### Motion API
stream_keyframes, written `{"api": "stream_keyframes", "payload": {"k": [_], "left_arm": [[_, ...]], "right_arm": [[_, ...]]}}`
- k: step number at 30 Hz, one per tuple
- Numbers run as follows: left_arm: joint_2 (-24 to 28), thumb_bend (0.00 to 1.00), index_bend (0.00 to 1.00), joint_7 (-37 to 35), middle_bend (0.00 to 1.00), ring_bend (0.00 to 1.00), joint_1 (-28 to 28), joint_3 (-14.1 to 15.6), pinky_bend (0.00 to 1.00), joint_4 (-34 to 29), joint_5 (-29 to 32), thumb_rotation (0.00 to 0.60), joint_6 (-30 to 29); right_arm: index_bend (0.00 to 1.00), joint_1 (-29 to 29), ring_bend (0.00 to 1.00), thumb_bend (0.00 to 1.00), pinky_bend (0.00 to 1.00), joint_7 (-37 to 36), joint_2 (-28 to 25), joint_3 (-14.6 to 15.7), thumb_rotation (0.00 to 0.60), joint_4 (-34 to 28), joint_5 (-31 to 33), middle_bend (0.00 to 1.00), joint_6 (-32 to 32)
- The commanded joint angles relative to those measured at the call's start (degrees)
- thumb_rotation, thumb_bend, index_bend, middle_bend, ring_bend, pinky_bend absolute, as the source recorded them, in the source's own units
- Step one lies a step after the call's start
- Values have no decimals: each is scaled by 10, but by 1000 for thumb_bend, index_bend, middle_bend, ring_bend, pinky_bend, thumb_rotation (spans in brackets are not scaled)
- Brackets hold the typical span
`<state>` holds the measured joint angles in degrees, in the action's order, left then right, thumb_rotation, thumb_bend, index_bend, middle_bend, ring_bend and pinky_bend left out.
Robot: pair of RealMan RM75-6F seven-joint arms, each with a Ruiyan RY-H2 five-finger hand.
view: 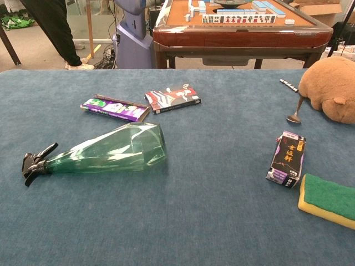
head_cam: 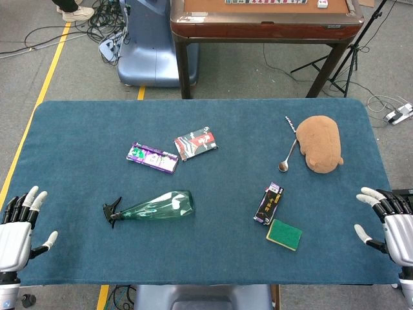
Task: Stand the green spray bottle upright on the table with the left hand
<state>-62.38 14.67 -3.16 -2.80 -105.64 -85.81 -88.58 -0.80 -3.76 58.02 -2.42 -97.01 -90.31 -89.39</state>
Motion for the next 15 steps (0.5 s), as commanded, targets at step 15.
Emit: {"api": "stream_keyframes", "payload": {"k": [15], "left_arm": [[9, 282, 67, -42, 0, 0, -23, 3, 0, 12, -33, 600, 27]], "right_arm": [[293, 3, 150, 253, 176, 17, -12, -5, 600, -15, -2, 232, -13]]}}
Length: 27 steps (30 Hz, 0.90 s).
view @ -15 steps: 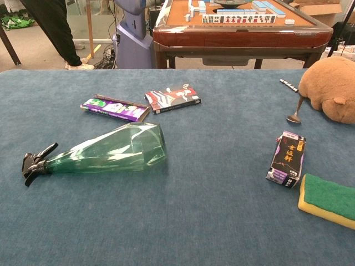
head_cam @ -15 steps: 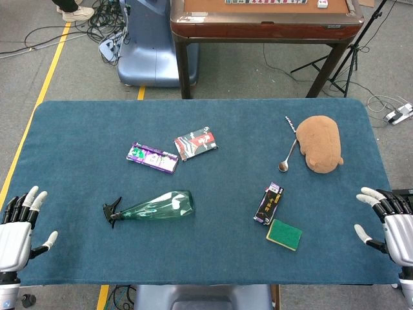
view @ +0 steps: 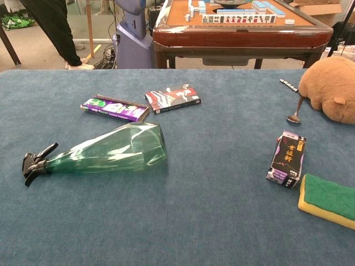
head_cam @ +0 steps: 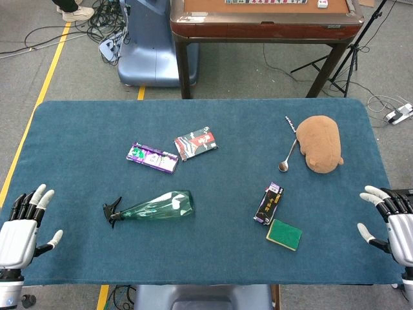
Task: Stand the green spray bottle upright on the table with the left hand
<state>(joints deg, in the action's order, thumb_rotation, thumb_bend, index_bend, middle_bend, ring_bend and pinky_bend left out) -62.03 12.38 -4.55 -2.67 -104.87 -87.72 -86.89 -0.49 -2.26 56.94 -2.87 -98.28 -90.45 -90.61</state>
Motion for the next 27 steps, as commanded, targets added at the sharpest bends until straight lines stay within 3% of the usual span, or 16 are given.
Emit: {"api": "stream_keyframes", "payload": {"k": [1, 13, 18, 21, 27], "left_arm": [[7, 283, 68, -24, 0, 0, -13, 2, 0, 6, -18, 600, 14], [0, 283, 80, -25, 0, 0, -94, -7, 0, 24, -29, 600, 124], [-12, 263, 18, -12, 0, 0, -119, -8, 0, 33, -27, 600, 159], [-30, 235, 0, 12, 0, 0, -149, -7, 0, 35, -18, 600, 209], [-73, 222, 0, 39, 0, 0, -177, -6, 0, 47, -7, 600, 243]], "right_arm": [[293, -1, 150, 253, 176, 4, -2, -1, 600, -3, -1, 232, -1], [293, -7, 150, 253, 176, 15, -4, -3, 600, -12, -2, 232, 8], [293, -7, 150, 253, 176, 15, -4, -3, 600, -13, -3, 232, 7], [293, -5, 150, 253, 176, 14, -5, -2, 600, -13, -1, 232, 5], [293, -2, 150, 253, 176, 10, -5, -1, 600, -12, 0, 232, 2]]}}
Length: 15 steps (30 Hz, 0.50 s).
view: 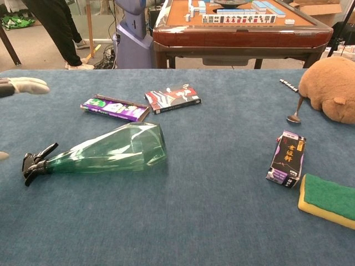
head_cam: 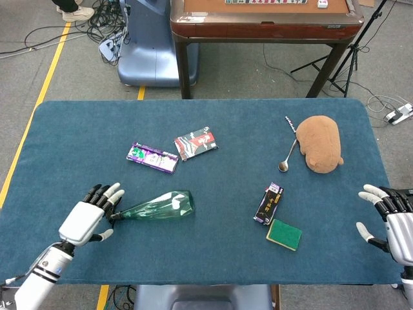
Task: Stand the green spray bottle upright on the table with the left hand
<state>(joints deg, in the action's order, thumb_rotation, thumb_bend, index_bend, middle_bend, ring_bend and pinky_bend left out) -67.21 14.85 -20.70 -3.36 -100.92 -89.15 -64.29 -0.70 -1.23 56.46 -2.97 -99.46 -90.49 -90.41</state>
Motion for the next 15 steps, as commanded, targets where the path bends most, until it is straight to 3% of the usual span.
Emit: {"api": "stream_keyframes", "payload": {"k": [1, 11, 13, 15], "left_arm": [[-28, 222, 0, 20, 0, 0, -21, 2, 0, 9, 8, 600, 24], [-74, 222, 0, 16, 0, 0, -65, -4, 0, 14, -39, 600, 23], [-76, 222, 24, -1, 0, 0, -78, -2, 0, 14, -64, 600, 22], [-79, 222, 111, -20, 18, 0, -90, 2, 0, 18, -88, 600, 20]], "right_arm": [[293, -1, 150, 253, 176, 0, 0, 0, 600, 0, 0, 232, 1], [293, 2, 150, 252, 176, 0, -4, 1, 600, -2, -3, 232, -4], [293, 4, 150, 253, 176, -1, -4, 1, 600, -2, -3, 232, -6], [293, 5, 150, 252, 176, -1, -4, 2, 600, -2, -1, 232, -7]]}}
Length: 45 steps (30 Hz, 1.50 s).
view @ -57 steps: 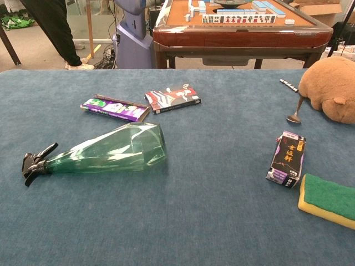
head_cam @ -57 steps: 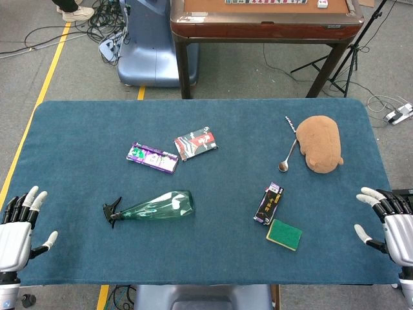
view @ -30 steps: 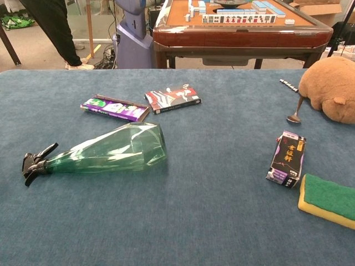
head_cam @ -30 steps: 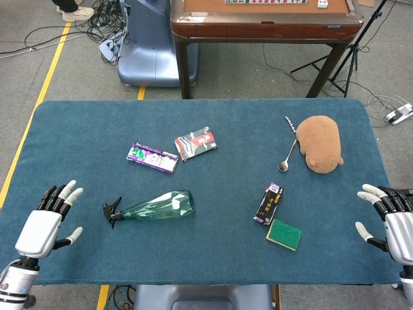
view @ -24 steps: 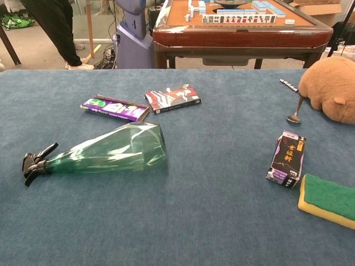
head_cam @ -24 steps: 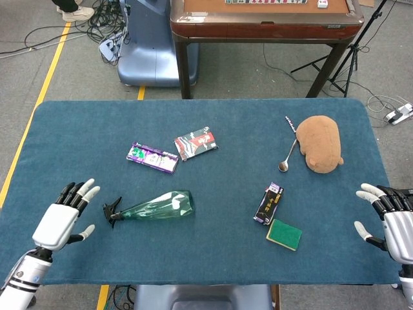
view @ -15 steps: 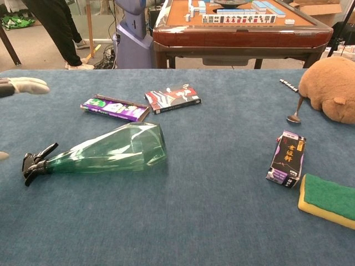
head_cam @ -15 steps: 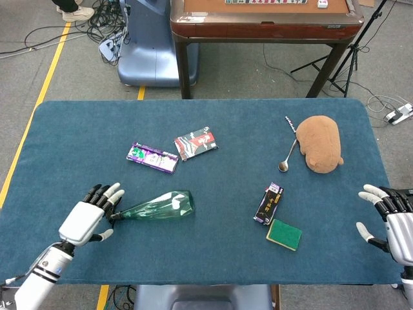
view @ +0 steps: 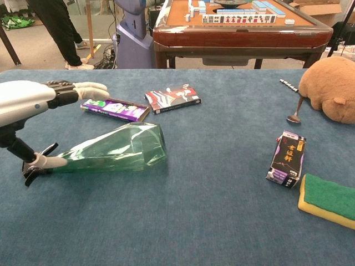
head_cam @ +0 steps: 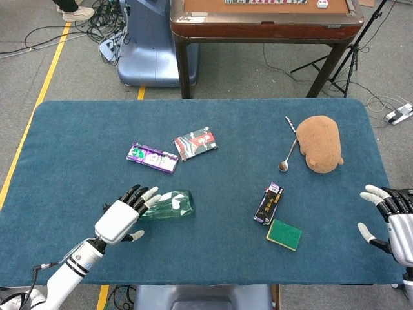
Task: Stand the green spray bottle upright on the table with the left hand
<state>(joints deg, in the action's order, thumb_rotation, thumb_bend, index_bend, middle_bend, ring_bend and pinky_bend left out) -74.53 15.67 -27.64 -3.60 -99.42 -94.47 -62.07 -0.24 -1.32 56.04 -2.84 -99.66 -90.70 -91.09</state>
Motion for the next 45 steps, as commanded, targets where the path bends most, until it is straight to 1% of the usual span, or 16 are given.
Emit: {"api": "stream_keyframes", "payload": {"k": [1, 3, 5, 8, 11, 16, 21, 28, 31, 33, 35, 36, 37, 40, 41, 45], "left_arm": [[-6, 222, 149, -39, 38, 0, -27, 7, 0, 4, -46, 600, -1], [-7, 222, 199, -58, 82, 0, -41, 10, 0, 6, -64, 600, 3], [-4, 222, 226, -72, 106, 0, -57, 16, 0, 1, -74, 600, 19], [10, 222, 236, -95, 118, 0, -86, 24, 0, -13, -75, 600, 62], [5, 222, 233, -90, 125, 0, -106, 18, 0, -15, -63, 600, 89], [-16, 222, 216, -70, 124, 0, -136, 7, 0, -3, -43, 600, 125], [-38, 222, 196, -33, 124, 0, -162, -5, 0, 11, -15, 600, 161], [-66, 217, 192, 32, 124, 0, -188, -21, 0, 42, 54, 600, 206], [-75, 204, 190, 70, 124, 0, -198, -30, 0, 52, 107, 543, 227], [-79, 196, 190, 96, 124, 0, -204, -38, 0, 57, 145, 451, 233], [-82, 189, 190, 125, 124, 0, -210, -43, 0, 63, 183, 372, 234], [-82, 184, 189, 138, 124, 0, -212, -44, 0, 66, 202, 350, 235], [-80, 182, 189, 157, 124, 0, -216, -44, 0, 68, 227, 342, 236], [-75, 171, 189, 206, 124, 0, -227, -41, 0, 71, 294, 266, 229], [-73, 170, 189, 219, 125, 0, -230, -40, 0, 71, 314, 252, 224], [-68, 169, 193, 272, 124, 0, -245, -31, 0, 74, 390, 241, 198]], "right_arm": [[293, 1, 150, 252, 176, 0, 0, 1, 600, 0, 1, 232, -1], [293, 2, 150, 252, 176, 0, 0, 1, 600, 1, 1, 232, -1], [293, 3, 150, 252, 176, -1, 0, 1, 600, 1, 1, 232, -2], [293, 4, 150, 253, 176, -1, 0, 1, 600, 2, 4, 232, -2], [293, 3, 150, 252, 176, -2, 1, 1, 600, 3, 6, 232, 1], [293, 1, 150, 253, 176, -2, 1, 0, 600, 4, 5, 232, 3], [293, -1, 150, 252, 176, -2, 2, 0, 600, 3, 6, 232, 7], [293, -1, 150, 253, 176, 2, 1, -1, 600, 1, 7, 232, 7], [293, 0, 150, 253, 176, 2, 1, -1, 600, 0, 8, 232, 8], [293, 0, 150, 252, 176, 3, 1, -1, 600, 0, 8, 232, 7], [293, 1, 150, 253, 176, 4, 1, -1, 600, 0, 8, 232, 6], [293, 1, 150, 252, 176, 4, 1, -1, 600, 0, 9, 232, 6], [293, 1, 150, 253, 176, 5, 0, -1, 600, -1, 9, 232, 6], [293, 1, 150, 253, 176, 5, 0, -1, 600, 0, 10, 232, 6], [293, 1, 150, 253, 176, 5, 1, -1, 600, 0, 11, 232, 7], [293, 0, 150, 253, 176, 3, 2, -2, 600, 1, 12, 232, 10]]}}
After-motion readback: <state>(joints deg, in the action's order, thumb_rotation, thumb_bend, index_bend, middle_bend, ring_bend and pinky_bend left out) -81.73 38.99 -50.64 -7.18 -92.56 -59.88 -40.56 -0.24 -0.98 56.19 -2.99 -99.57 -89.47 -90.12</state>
